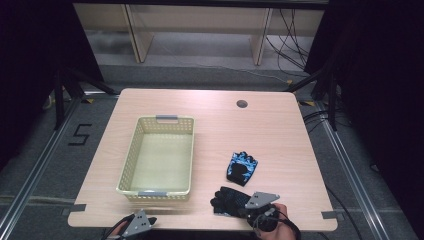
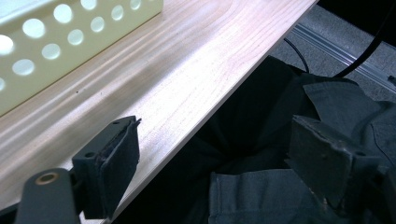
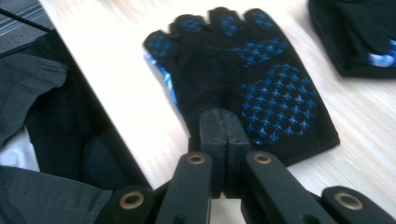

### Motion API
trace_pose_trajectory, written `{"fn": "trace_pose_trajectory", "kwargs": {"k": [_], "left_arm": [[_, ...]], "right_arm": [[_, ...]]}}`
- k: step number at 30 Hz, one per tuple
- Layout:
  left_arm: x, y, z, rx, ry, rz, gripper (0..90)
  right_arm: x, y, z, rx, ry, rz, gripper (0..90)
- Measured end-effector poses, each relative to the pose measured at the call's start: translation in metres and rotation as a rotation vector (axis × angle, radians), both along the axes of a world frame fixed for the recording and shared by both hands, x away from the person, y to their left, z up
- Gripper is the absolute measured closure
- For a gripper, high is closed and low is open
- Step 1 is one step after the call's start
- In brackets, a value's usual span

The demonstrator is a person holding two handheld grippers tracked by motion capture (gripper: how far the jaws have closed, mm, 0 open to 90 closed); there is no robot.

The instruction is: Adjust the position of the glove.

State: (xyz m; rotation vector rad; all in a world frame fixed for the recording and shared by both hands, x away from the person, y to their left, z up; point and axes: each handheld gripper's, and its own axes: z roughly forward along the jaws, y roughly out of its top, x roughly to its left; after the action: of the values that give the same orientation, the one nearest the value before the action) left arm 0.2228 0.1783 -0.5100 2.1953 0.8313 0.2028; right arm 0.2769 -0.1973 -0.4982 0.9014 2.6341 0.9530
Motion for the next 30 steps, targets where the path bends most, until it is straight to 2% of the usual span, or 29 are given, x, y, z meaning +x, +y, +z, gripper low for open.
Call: {"fn": "trace_pose_trajectory", "kwargs": {"k": [1,2,3,4,5,6,7,8,9,11,12,15,17,18,21,24,25,26,27,28,29,30], "left_arm": [[-0.001,-0.002,-0.001,-0.028,0.006,0.008,16.4],[-0.001,-0.001,-0.001,-0.026,0.006,0.008,16.5],[0.0,0.0,0.0,0.003,0.0,-0.003,16.5],[0.0,0.0,0.0,0.003,0.0,-0.004,16.5],[0.0,0.0,0.0,0.004,0.0,-0.005,16.5],[-0.001,-0.001,-0.001,-0.017,0.015,0.011,16.5],[-0.001,-0.001,-0.001,-0.003,0.015,0.009,16.5],[-0.001,-0.001,-0.001,-0.011,0.015,0.014,16.4],[-0.001,-0.001,0.0,-0.013,0.008,0.007,16.5],[0.0,0.0,0.0,0.004,0.0,-0.004,16.4],[0.0,0.0,0.0,0.004,0.0,-0.004,16.4],[0.0,-0.001,0.0,-0.008,0.003,0.001,16.5],[0.0,-0.001,-0.001,-0.008,0.003,-0.001,16.5],[-0.001,-0.002,-0.001,-0.022,0.024,0.013,16.5],[0.0,-0.002,-0.002,-0.005,0.014,0.019,16.4],[0.0,-0.003,-0.002,-0.004,0.012,0.022,16.5],[0.0,-0.003,-0.002,0.0,0.01,0.024,16.5],[0.0,-0.002,-0.002,-0.001,0.01,0.02,16.5],[0.0,-0.003,-0.002,-0.024,0.011,0.011,16.5],[0.0,-0.003,-0.002,-0.024,0.011,0.011,16.5],[0.001,-0.001,-0.001,0.003,0.005,0.002,16.5],[0.001,-0.001,-0.001,0.004,0.004,0.002,16.5]], "right_arm": [[0.001,-0.002,0.0,0.001,-0.005,0.002,90.0],[0.001,-0.004,0.0,-0.004,-0.004,-0.024,90.0],[0.001,-0.005,0.0,-0.005,-0.001,-0.029,90.0],[0.002,-0.007,0.0,-0.005,-0.011,-0.028,90.0],[0.002,-0.008,0.002,-0.013,0.009,-0.036,90.0],[0.004,-0.009,0.0,-0.01,-0.012,-0.036,90.0],[0.005,-0.01,0.001,-0.005,-0.008,-0.024,90.0],[0.006,-0.01,0.0,0.008,-0.016,-0.024,90.0],[0.005,-0.011,0.001,0.003,-0.002,-0.019,90.0],[0.002,-0.009,0.003,0.013,-0.005,-0.059,90.0],[0.002,-0.008,0.005,0.02,-0.008,-0.046,90.0],[0.003,-0.008,0.013,0.02,-0.045,-0.058,90.0],[0.004,-0.01,0.017,0.016,-0.045,-0.065,90.0],[0.01,-0.012,0.022,0.023,-0.07,-0.09,90.0],[0.019,-0.012,0.027,0.021,-0.087,-0.106,90.0],[0.043,-0.01,0.03,0.015,-0.111,-0.137,90.0],[0.043,-0.01,0.03,0.015,-0.111,-0.137,90.0],[0.056,-0.007,0.029,0.013,-0.107,-0.146,90.0],[0.062,-0.004,0.028,0.015,-0.101,-0.15,90.0],[0.068,-0.001,0.027,0.016,-0.091,-0.155,90.0],[0.068,-0.001,0.027,0.016,-0.091,-0.155,90.0],[0.075,0.002,0.026,0.02,-0.1,-0.154,90.0]]}}
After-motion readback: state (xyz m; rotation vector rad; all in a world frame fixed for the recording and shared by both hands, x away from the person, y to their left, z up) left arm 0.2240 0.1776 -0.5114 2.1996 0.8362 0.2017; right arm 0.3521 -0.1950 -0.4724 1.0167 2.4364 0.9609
